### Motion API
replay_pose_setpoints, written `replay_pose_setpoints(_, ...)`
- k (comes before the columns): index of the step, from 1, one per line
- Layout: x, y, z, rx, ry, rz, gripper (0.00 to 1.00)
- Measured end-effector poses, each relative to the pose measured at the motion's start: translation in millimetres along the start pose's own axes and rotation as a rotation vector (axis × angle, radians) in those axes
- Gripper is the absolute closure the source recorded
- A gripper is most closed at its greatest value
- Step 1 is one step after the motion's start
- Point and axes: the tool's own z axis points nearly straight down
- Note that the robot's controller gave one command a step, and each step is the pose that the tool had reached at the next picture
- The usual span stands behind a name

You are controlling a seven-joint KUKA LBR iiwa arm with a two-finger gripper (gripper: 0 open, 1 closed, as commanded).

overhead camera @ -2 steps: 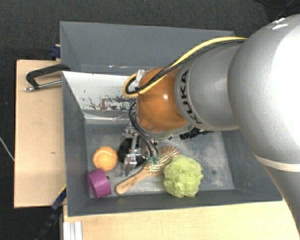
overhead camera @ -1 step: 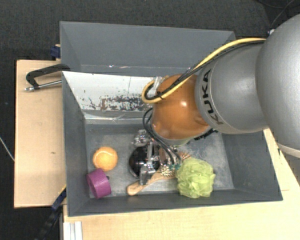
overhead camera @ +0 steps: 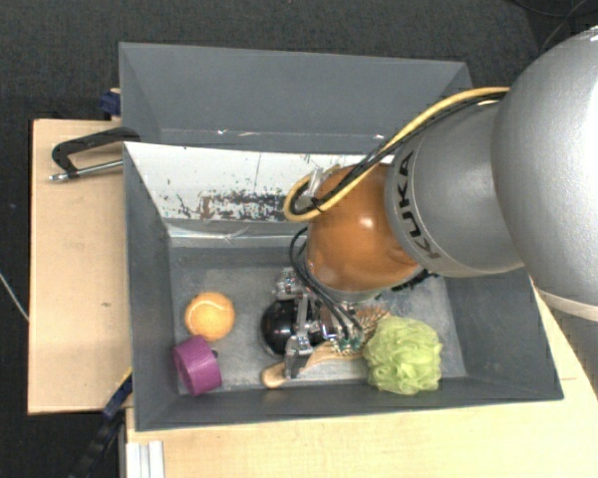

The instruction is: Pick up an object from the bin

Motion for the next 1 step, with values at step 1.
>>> replay_pose_setpoints(1, -0.2, -14.2, 0.8, -0.029, -0.002, 0.047, 1.0)
